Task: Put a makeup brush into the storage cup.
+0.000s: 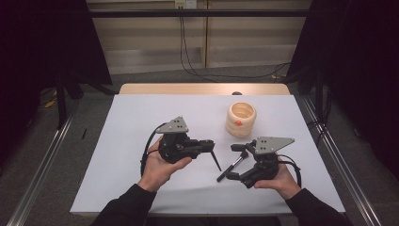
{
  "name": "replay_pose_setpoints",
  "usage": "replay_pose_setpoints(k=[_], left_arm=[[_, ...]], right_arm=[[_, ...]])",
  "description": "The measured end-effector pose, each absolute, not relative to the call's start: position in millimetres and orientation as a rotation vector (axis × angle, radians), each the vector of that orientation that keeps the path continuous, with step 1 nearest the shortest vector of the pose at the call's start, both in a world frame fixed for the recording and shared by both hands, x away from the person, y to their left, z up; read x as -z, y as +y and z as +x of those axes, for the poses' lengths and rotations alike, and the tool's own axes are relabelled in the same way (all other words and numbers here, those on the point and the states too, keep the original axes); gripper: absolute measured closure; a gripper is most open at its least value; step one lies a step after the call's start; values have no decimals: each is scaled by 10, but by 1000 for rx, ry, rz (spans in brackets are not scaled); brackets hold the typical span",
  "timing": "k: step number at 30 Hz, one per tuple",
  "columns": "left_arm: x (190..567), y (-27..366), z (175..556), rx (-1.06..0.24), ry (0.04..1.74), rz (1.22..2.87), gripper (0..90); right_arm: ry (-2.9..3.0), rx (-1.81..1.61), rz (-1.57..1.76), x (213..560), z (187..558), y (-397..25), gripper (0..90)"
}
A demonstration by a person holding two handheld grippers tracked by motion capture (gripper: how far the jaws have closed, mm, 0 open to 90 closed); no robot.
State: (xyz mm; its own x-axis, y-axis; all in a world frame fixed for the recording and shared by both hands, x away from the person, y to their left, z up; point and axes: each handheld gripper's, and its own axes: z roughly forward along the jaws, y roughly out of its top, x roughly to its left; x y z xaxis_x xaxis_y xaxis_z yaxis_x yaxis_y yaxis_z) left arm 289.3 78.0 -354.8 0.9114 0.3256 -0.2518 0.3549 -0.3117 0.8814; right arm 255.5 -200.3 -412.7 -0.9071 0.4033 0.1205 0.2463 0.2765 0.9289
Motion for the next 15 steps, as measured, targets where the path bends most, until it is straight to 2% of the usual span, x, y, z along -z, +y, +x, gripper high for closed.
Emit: replay_pose_setpoints(k=[3,6,15], left_arm=[[3582,748,2889,37,497,1953,847],[3601,717,2883,40,503,1968,847],[3623,620,2810,91,472,1986,847]], right_arm=[[2415,-1707,620,4133,2560,-2002,128],[2409,-1724,621,4130,2555,-2020,233],[2460,-1770,587,4133,2543,-1986,404]])
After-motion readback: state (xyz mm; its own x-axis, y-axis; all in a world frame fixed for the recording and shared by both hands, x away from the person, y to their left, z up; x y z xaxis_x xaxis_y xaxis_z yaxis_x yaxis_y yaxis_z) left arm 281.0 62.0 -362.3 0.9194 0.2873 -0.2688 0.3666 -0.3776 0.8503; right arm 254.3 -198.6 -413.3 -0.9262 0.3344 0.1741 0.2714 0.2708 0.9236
